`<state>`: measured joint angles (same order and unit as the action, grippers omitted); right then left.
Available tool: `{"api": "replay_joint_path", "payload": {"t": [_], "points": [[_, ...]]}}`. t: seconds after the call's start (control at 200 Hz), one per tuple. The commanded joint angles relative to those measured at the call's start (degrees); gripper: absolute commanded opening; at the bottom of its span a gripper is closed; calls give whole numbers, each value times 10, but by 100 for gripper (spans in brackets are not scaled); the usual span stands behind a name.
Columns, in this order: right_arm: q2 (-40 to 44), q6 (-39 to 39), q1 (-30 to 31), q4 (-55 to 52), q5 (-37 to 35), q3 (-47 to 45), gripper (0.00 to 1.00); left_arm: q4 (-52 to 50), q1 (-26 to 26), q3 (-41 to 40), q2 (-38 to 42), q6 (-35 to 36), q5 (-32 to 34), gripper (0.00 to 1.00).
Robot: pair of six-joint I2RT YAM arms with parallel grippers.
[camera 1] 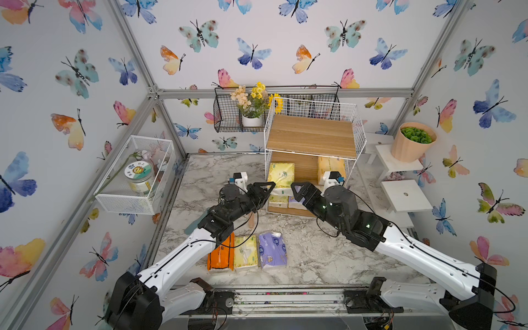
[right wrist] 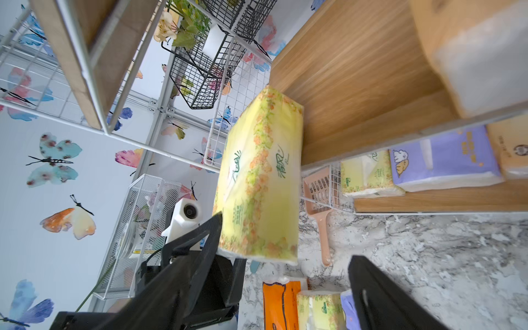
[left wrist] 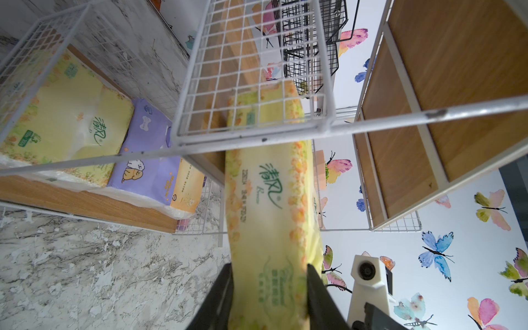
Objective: Remove the tissue boxes from the shelf
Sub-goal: Pick up a box of tissues from the shelf, then place the box of tissues at the center of the board.
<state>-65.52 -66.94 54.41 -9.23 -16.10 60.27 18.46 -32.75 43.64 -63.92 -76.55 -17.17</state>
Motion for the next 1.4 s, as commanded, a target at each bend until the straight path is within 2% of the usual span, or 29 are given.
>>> {"api": "replay_joint_path", "payload": {"t": [0.0,0.125,0.526,0.711,0.921,0.986,1.116,1.181,1.256,1.397], "points": [[10,11,-3,49,50,-20,97,49,-4,-9,33,-4,-37,31],[5,3,-11,88,96,-36,98,57,-10,-24,56,-4,-55,31],[10,-31,-20,177,136,-80,80,61,-24,-77,110,-22,-74,31],[4,-41,-22,201,140,-90,63,69,-31,-83,117,-20,-84,32],[2,-40,-22,207,148,-94,37,76,-35,-88,120,-19,-94,36],[4,-37,-22,206,150,-96,30,76,-35,-88,122,-18,-94,44],[15,-30,-22,196,152,-104,19,52,-35,-87,130,-8,-84,76],[26,-20,-22,180,153,-109,15,13,-35,-83,138,1,-64,87],[42,1,-22,139,156,-110,14,-38,-34,-81,155,12,-23,93],[83,57,-22,65,190,-124,14,-134,-29,-82,196,21,77,94]]}}
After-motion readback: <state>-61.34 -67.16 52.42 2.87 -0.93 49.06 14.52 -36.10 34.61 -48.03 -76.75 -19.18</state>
